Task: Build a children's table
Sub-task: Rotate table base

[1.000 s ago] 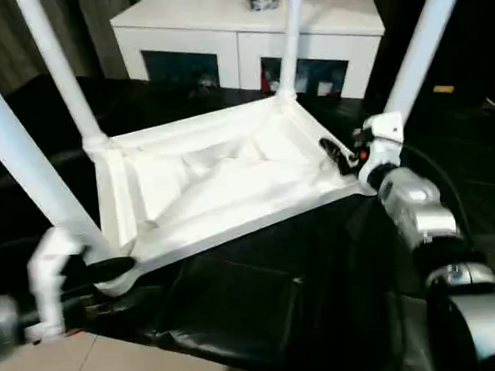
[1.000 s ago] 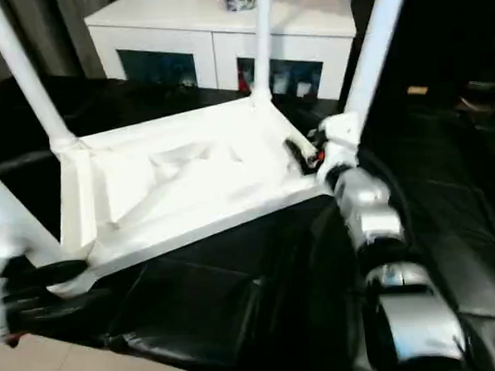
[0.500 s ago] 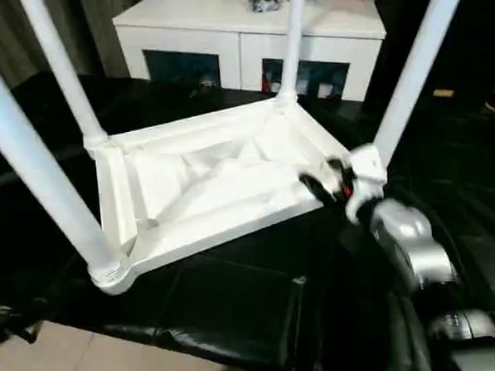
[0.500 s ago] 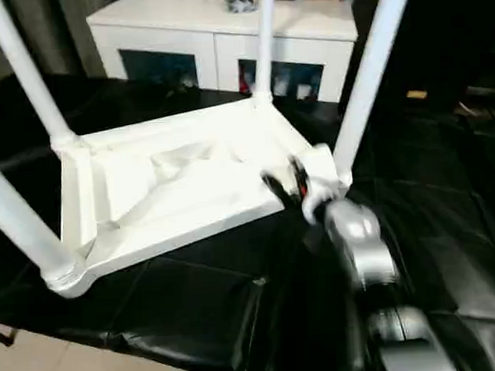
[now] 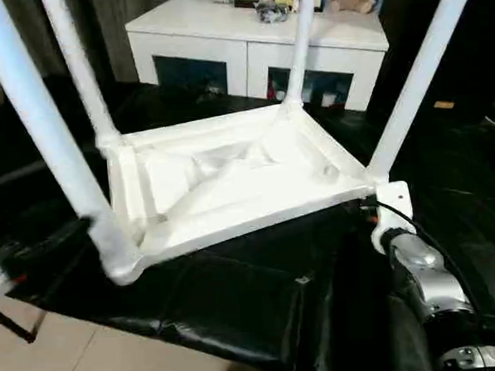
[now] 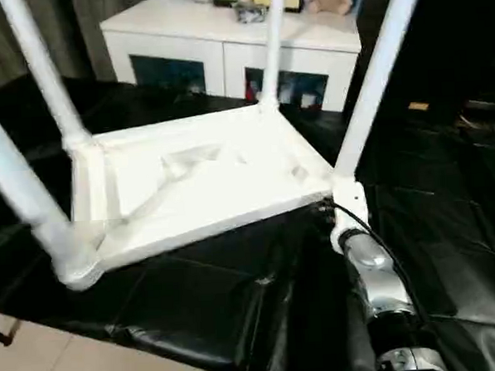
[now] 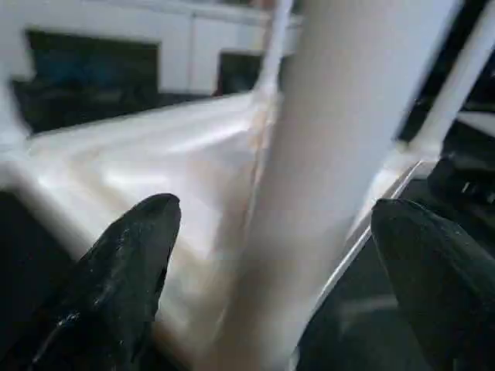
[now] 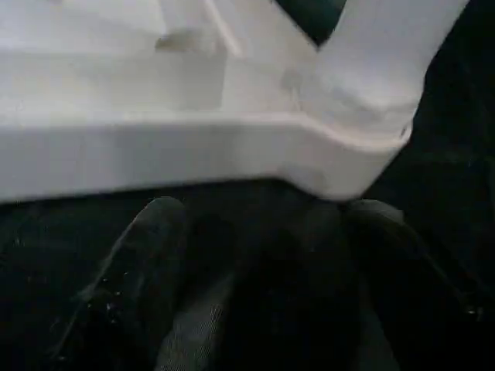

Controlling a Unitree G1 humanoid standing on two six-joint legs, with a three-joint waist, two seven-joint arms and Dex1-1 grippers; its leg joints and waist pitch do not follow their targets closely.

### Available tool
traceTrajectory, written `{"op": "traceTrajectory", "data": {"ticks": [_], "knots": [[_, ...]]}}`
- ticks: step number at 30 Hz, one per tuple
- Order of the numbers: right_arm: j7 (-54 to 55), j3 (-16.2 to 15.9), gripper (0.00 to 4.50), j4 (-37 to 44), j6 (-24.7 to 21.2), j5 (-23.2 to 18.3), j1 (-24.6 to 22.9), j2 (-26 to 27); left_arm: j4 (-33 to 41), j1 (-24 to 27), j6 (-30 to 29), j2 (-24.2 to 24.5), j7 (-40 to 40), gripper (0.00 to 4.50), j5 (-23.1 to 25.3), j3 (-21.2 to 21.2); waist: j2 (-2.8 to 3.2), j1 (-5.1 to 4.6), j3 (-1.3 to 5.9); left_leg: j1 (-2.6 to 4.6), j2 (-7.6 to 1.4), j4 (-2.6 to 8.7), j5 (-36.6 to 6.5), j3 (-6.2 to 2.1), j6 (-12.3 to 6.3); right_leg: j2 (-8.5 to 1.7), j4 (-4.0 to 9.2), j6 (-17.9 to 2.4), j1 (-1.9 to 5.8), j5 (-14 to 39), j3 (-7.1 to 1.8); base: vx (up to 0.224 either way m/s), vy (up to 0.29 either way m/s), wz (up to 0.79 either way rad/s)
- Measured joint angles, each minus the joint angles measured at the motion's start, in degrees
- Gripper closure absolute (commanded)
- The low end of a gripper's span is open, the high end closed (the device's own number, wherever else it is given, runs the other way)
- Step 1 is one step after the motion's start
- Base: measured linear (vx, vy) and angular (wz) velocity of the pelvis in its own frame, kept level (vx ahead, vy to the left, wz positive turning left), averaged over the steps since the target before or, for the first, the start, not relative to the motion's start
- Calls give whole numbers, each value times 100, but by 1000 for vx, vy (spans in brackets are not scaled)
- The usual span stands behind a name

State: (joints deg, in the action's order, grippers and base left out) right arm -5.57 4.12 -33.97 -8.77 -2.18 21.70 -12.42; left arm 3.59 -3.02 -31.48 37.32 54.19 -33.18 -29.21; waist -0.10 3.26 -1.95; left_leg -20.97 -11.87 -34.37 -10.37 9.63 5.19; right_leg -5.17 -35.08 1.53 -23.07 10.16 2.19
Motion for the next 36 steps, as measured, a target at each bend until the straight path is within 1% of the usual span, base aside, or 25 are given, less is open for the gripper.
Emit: {"op": "traceTrajectory", "data": {"ticks": [1, 3, 4, 6, 7, 9, 11, 14, 17, 21, 23, 25, 29, 31, 36], "knots": [[-1, -3, 99, -17, -35, -3, 2, 37, -5, -55, 39, -2, 3, 9, 22, 68, 6, -5, -3, 1, 0, 0, 0, -2, 0, 0, 0, 0, -3, 0, 1, 0, 0, 0], [-93, -20, 99, -327, -159, 7, 147, 72, 12, -292, 11, -31, 67, 9, 0, 332, 19, -35, -11, 0, 0, -1, 0, -9, 0, 0, 1, -3, -7, -2, 1, 0, 0, 0], [-144, -44, 99, -442, -177, 9, 265, 115, 71, -331, -96, -49, 76, 9, -80, 407, 30, -77, -18, 2, 0, -2, 0, -6, 0, -1, -2, -15, -9, -11, -3, 0, 0, 0], [-228, -127, 99, -590, -187, 32, 427, 125, 246, -352, -303, -53, 164, 9, -222, 514, 32, -105, -18, 4, 0, -2, 0, -7, 0, -2, -1, -22, -11, -15, 5, 0, 0, 0], [-268, -164, 99, -713, -182, 59, 523, 162, 409, -350, -466, -76, 234, 9, -373, 603, 28, -111, -15, 4, -1, -2, 0, -1, 1, -1, -3, -30, -11, -20, 6, 0, 0, 0], [-318, -210, 99, -772, -179, 63, 601, 200, 612, -351, -602, -104, 316, 9, -551, 749, 29, -107, -16, 4, -1, 0, 0, 4, 1, -1, -4, -43, -12, -27, 7, 0, 0, 0], [-381, -227, 99, -1001, -93, 61, 764, 249, 754, -360, -781, -123, 334, 9, -760, 869, 26, -105, -14, 3, -1, 0, 0, 7, 1, 0, -8, -53, -14, -34, 8, 0, 0, 0], [-452, -229, 99, -1273, -24, 63, 983, 305, 991, -367, -960, -107, 439, 9, -929, 1154, 26, -91, -14, -3, -1, 1, 0, 10, 1, 0, -3, -50, -16, -30, 6, 0, 0, 0], [-530, -231, 99, -1424, 68, 67, 1052, 323, 1406, -267, -1227, -4, 516, 9, -1093, 1381, 19, -93, -10, -4, -1, 1, 0, 11, 1, -1, 4, -47, -16, -28, 1, 0, 0, 0], [-633, -232, 99, -1607, 170, 66, 1152, 320, 1839, -202, -1538, -7, 531, 9, -1378, 1664, 17, -132, -11, -3, -1, 1, 0, 15, 1, 0, 5, -47, -22, -27, -2, 0, 0, 0], [-715, -231, 99, -1686, 233, 66, 1185, 329, 2019, -264, -1680, -108, 496, 9, -1527, 1844, 17, -130, -12, -4, -1, 1, 0, 16, 2, 1, 1, -46, -26, -27, 0, 0, 0, 0], [-808, -247, 99, -1695, 286, 67, 1199, 381, 2111, -436, -1735, -277, 447, 9, -1632, 2099, 17, -128, -13, -5, -1, 1, 0, 17, 2, 1, -3, -47, -29, -28, 0, 0, 0, 0], [-978, -333, 99, -1694, 386, 69, 1209, 507, 2150, -675, -1723, -548, 368, 9, -1645, 2447, 17, -160, -14, -1, -1, 3, -1, 15, 3, 5, -10, -46, -36, -29, 2, 0, 0, 0], [-1017, -353, 99, -1693, 421, 69, 1209, 552, 2112, -740, -1693, -637, 352, 9, -1559, 2579, 21, -161, -16, -3, -1, 5, -1, 13, 3, 5, -12, -45, -38, -28, 5, 0, 0, 0], [-1227, -452, 99, -1611, 468, 69, 1193, 665, 1609, -1071, -1559, -798, 377, 9, -1219, 3013, 31, -173, -23, -5, -1, 8, -1, 13, 4, 10, -12, -41, -61, -27, 2, 0, 0, 0]]}}
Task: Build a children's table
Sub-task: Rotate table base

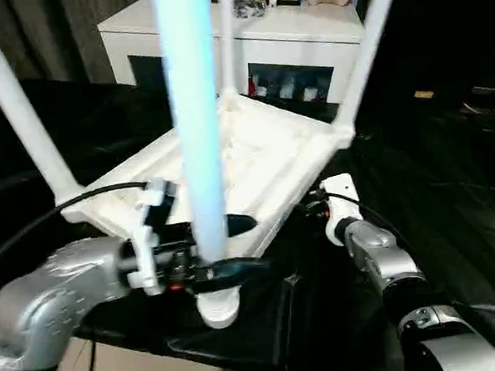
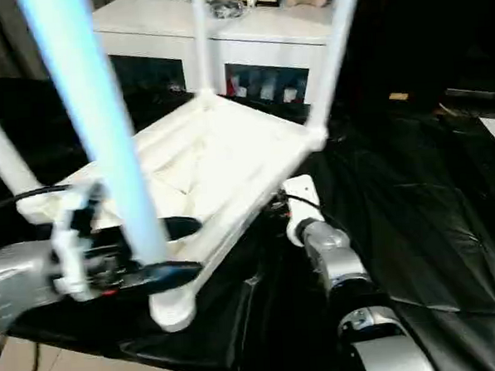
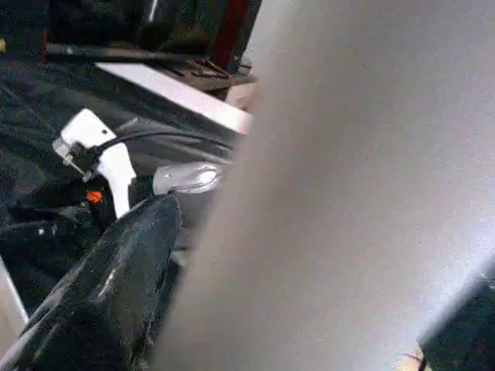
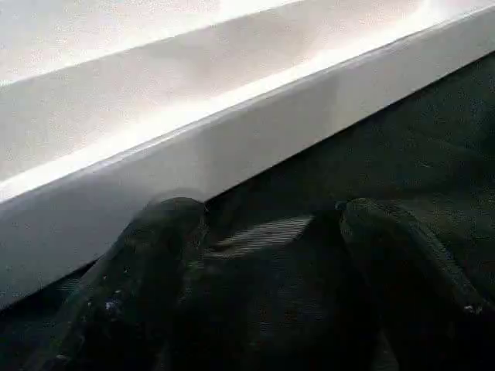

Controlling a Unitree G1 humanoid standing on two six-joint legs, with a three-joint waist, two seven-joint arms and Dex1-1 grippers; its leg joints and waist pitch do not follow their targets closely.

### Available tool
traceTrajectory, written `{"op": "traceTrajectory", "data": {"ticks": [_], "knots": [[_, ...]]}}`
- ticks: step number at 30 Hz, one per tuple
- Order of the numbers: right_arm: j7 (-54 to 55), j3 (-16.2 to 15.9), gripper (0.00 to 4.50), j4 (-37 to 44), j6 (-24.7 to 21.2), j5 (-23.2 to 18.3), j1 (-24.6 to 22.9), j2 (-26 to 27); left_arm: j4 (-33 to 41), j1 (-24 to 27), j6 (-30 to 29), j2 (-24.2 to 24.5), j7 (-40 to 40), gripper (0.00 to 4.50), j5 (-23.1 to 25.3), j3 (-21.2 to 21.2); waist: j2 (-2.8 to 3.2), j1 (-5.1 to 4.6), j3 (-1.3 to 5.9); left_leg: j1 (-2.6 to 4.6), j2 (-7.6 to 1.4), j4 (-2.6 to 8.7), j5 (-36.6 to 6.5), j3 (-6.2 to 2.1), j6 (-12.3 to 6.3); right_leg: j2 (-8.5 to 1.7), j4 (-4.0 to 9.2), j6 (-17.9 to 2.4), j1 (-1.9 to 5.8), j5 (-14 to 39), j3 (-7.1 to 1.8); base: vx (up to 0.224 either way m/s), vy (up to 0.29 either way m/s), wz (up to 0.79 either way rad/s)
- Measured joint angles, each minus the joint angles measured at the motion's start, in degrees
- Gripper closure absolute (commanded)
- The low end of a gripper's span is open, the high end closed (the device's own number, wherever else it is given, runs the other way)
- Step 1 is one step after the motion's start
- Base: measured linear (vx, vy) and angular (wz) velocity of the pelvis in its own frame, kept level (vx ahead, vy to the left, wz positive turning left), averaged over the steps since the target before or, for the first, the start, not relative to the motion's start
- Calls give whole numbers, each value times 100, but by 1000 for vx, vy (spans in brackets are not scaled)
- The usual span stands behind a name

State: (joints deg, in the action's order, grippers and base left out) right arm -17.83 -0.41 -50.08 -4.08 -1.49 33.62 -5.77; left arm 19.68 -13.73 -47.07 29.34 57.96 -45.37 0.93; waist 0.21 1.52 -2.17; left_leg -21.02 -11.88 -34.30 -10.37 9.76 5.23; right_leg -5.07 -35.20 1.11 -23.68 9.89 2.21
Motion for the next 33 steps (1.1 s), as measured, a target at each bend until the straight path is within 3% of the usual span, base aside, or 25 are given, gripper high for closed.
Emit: {"op": "traceTrajectory", "data": {"ticks": [10, 16, 21, 23, 27, 33], "knots": [[-444, -130, 99, 472, 73, -20, -239, 198, -985, -784, 521, -459, 55, 9, 632, 623, 69, -25, -37, 3, 1, 1, 2, -1, 4, 0, 3, -47, -14, -31, 3, 0, 0, 0], [-502, -143, 99, 580, 73, -28, -286, 225, -1956, -1390, 1472, -892, -155, 9, 1483, 1118, 105, -43, -49, 1, 1, 2, 2, -2, 4, 0, 5, -51, -17, -34, 4, 0, 0, 0], [-503, -112, 99, 730, 72, -65, -349, 178, -2668, -1790, 2250, -1299, -453, 9, 2062, 1291, 141, -29, -44, 5, 1, 1, 2, -1, 4, -1, 10, -56, -9, -37, 4, 0, 0, 0], [-502, -66, 99, 742, 72, -69, -362, 108, -3051, -1962, 2691, -1588, -811, 9, 2378, 1376, 148, 13, -43, 5, 1, 1, 2, -2, 4, -4, 13, -58, -6, -38, 3, 0, 0, 0], [-505, 7, 99, 778, 72, -114, -368, 44, -3747, -2237, 3335, -1877, -1582, 9, 3002, 1513, 159, 6, -46, 3, 2, 3, 2, -2, 4, -5, 21, -39, -7, -30, 8, 0, 0, 0], [-657, 261, 99, 974, 72, -258, -368, -454, -3864, -2137, 3444, -1957, -1586, 9, 2967, 1380, 178, 58, -57, -7, 2, 5, 3, -2, 3, -10, 20, -38, -23, -47, 16, 0, 0, 0]]}}
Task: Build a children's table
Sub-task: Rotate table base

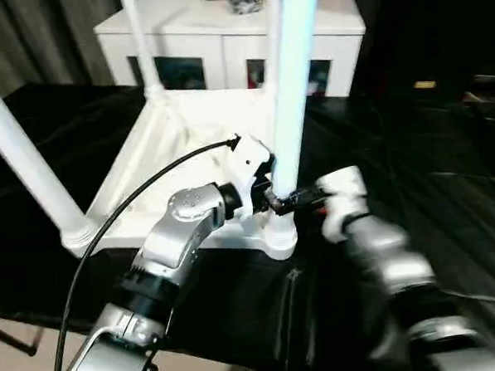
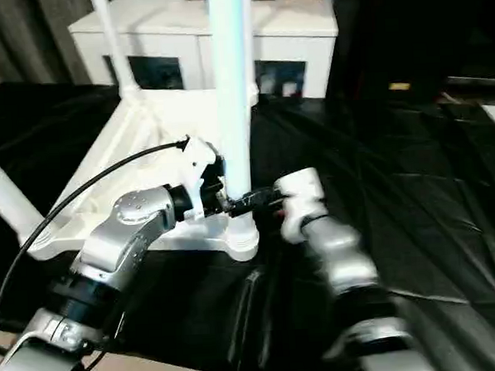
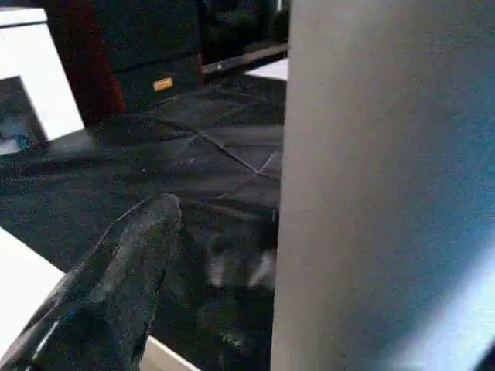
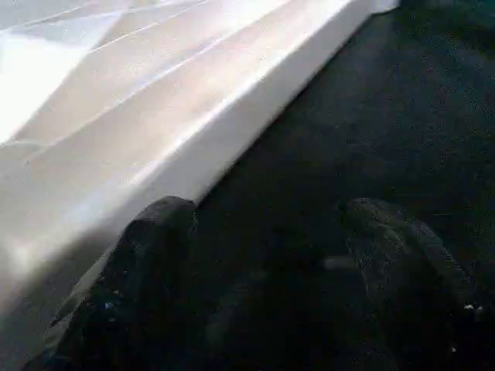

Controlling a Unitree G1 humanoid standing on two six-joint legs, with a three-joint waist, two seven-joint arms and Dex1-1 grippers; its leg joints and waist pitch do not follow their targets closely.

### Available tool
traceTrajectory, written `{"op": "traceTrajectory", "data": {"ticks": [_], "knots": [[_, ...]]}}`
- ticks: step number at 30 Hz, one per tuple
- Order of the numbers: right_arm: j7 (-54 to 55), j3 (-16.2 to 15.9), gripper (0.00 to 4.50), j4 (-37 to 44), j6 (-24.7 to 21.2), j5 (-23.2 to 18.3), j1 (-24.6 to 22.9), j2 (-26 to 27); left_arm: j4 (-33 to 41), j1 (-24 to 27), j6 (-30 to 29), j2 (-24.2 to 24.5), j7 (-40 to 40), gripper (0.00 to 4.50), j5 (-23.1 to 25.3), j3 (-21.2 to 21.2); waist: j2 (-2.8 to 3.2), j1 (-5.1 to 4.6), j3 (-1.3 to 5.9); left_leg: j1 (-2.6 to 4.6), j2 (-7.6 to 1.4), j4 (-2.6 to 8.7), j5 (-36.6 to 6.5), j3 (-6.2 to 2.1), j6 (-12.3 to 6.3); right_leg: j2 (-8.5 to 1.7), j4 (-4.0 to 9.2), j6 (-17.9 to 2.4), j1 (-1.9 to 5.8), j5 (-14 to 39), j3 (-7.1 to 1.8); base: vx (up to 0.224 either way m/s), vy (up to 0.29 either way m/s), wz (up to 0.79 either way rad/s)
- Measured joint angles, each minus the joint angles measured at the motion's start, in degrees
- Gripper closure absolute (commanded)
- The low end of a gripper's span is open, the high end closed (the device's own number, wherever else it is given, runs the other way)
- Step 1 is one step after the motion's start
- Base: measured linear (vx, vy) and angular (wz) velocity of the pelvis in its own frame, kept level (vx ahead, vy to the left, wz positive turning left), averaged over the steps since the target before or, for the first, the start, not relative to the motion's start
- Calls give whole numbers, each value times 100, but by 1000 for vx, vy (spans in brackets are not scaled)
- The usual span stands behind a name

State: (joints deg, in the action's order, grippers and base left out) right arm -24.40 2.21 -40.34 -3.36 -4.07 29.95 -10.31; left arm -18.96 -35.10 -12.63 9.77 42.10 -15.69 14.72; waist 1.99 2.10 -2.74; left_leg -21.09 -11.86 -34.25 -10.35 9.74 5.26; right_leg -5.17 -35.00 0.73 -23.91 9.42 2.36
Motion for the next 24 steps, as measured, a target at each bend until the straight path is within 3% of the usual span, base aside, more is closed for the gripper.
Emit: {"op": "traceTrajectory", "data": {"ticks": [3, 6, 10, 14, 15, 17, 24], "knots": [[-272, 33, 99, 159, 0, -35, -25, -313, 255, 237, -96, 264, 596, 9, -243, -53, 14, -12, -7, -7, 0, 2, 0, 1, 0, 0, 0, -24, -4, -15, 1, 0, 0, 0], [-632, 88, 99, 381, -8, -62, -108, -728, 390, 528, -324, 922, 1243, 9, -278, 49, 24, -5, -8, -4, -1, 9, 0, 1, 0, 2, 2, -11, -12, -7, 4, 0, 0, 0], [-1409, -282, 99, 756, -56, 36, -366, -1134, 24, 576, -232, 1558, 1527, 9, 465, 637, 32, 10, -11, -10, -1, 9, 0, 3, -1, -1, 17, -6, -9, 0, 4, 0, 0, 0], [-2251, -823, 99, 1246, -228, 136, -732, -1377, -659, 507, 65, 1434, 1313, 9, 886, 655, 40, 58, -16, -17, -1, 7, -1, 8, -2, -12, 27, -7, -8, 0, -1, 0, 0, 0], [-2408, -932, 99, 1352, -276, 133, -771, -1409, -773, 498, 130, 1417, 1246, 36, 932, 652, 40, 65, -17, -17, -1, 7, -1, 8, -2, -12, 27, -7, -6, 0, -2, 0, 0, 0], [-2891, -1118, 99, 1819, -526, -11, -955, -1635, -1071, 385, 326, 1346, 1138, 36, 996, 651, 43, 109, -18, -16, -1, 6, 0, 8, -2, -12, 27, -8, -5, -1, -2, 0, 0, 0], [-3859, -1399, 99, 2751, -1083, -333, -1256, -2201, -1442, 210, 540, 1315, 1235, 86, 1031, 621, 50, 157, -17, -5, -3, 7, 0, 5, -2, -11, 19, -7, 3, -1, -3, 0, 0, 0]]}}
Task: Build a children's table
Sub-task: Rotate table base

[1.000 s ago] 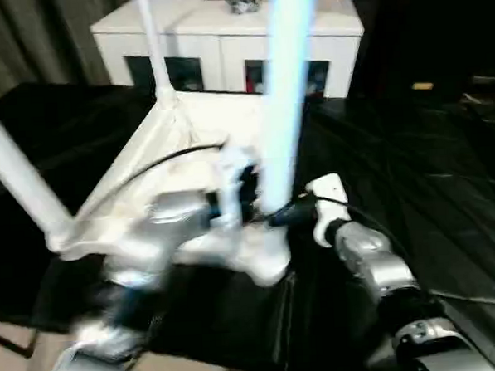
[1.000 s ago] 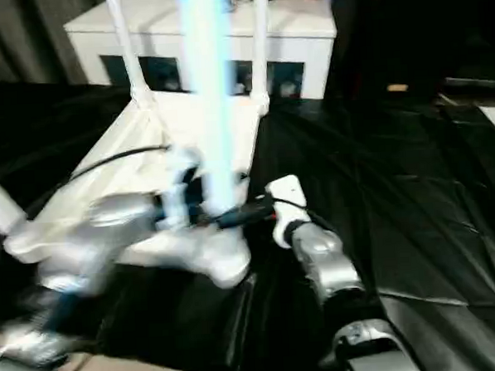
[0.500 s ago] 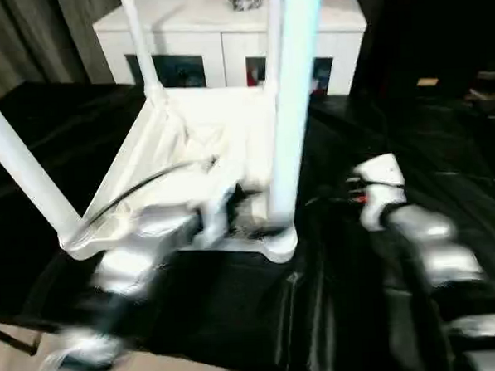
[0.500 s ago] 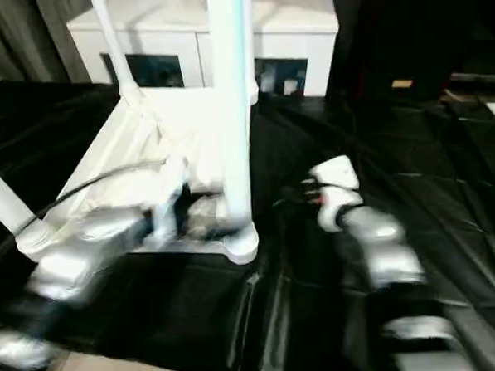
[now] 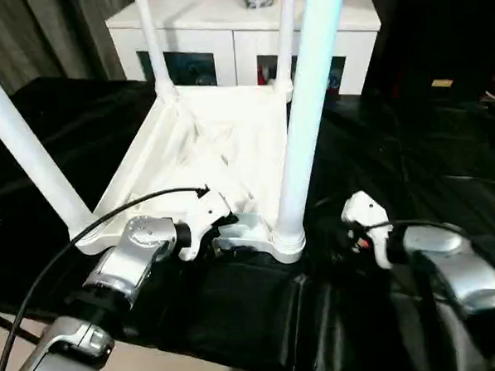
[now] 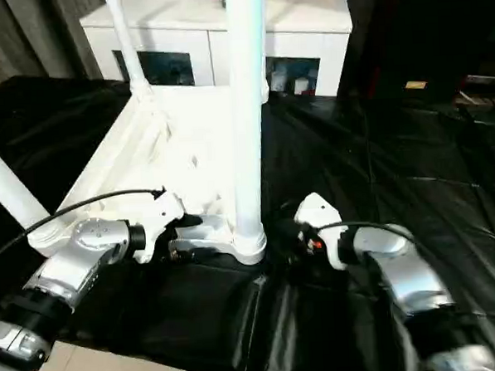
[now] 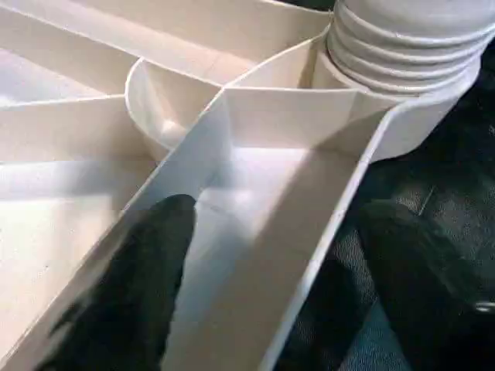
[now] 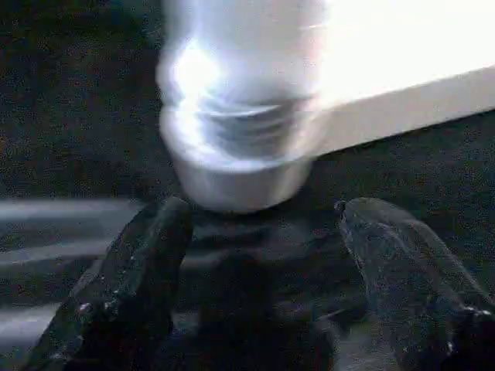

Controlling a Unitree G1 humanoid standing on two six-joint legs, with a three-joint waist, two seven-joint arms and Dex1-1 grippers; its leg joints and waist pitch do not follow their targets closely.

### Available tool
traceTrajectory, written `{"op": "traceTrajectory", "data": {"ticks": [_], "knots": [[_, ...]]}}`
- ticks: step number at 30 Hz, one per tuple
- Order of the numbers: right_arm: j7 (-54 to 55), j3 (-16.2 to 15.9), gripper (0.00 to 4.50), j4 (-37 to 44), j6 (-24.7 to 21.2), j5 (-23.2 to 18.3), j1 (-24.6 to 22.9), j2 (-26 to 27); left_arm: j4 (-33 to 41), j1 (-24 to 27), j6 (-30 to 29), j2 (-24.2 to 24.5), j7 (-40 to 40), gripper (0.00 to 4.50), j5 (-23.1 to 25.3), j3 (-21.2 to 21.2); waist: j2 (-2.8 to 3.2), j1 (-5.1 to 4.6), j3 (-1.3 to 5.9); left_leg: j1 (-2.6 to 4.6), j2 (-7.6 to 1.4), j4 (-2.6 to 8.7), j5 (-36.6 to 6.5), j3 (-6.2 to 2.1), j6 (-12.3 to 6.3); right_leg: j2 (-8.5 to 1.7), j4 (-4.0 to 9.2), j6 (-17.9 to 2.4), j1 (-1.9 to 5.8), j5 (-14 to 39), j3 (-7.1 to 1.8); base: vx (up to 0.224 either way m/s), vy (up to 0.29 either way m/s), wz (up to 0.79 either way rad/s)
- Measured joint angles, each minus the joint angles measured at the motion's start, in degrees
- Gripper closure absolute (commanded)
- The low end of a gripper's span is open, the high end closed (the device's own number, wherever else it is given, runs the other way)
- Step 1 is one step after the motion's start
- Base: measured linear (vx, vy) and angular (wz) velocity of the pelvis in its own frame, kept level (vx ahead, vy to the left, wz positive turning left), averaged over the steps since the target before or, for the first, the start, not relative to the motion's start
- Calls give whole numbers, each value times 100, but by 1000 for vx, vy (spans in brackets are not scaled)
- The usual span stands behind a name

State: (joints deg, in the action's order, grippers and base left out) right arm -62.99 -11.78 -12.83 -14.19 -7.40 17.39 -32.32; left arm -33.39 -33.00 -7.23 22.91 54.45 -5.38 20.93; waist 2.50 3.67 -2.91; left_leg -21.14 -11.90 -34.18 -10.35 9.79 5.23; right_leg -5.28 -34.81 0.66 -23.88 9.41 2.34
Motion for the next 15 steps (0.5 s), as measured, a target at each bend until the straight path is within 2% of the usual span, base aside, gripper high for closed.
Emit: {"op": "traceTrajectory", "data": {"ticks": [2, 6, 10, 15], "knots": [[-128, -1, 99, 119, -128, -50, -30, -48, -138, -98, 7, -63, 215, 116, -59, -50, 3, 1, -1, -1, 1, 0, 0, 0, 0, 0, 0, -1, 0, 0, -2, 0, 0, 0], [-216, -5, 99, 327, -228, -95, -92, -56, -375, -224, 183, -158, 553, 135, -71, -48, 6, -5, 0, 0, 0, 0, 0, -1, 0, 0, -1, 0, 0, -1, -1, 0, 0, 0], [-256, -39, 99, 569, -519, -152, -179, -197, -1011, -572, 577, -245, 672, 167, 76, -29, 20, 9, 1, -2, 2, 0, 0, -1, 0, 0, -1, -1, 0, -1, -2, 0, 0, 0], [-260, -59, 99, 743, -583, -172, -201, -205, -1499, -857, 801, -310, 856, 214, 316, 62, 37, 37, 6, 1, 2, 0, 0, -1, 0, -1, -1, -1, 4, -1, -2, 0, 0, 0]]}}
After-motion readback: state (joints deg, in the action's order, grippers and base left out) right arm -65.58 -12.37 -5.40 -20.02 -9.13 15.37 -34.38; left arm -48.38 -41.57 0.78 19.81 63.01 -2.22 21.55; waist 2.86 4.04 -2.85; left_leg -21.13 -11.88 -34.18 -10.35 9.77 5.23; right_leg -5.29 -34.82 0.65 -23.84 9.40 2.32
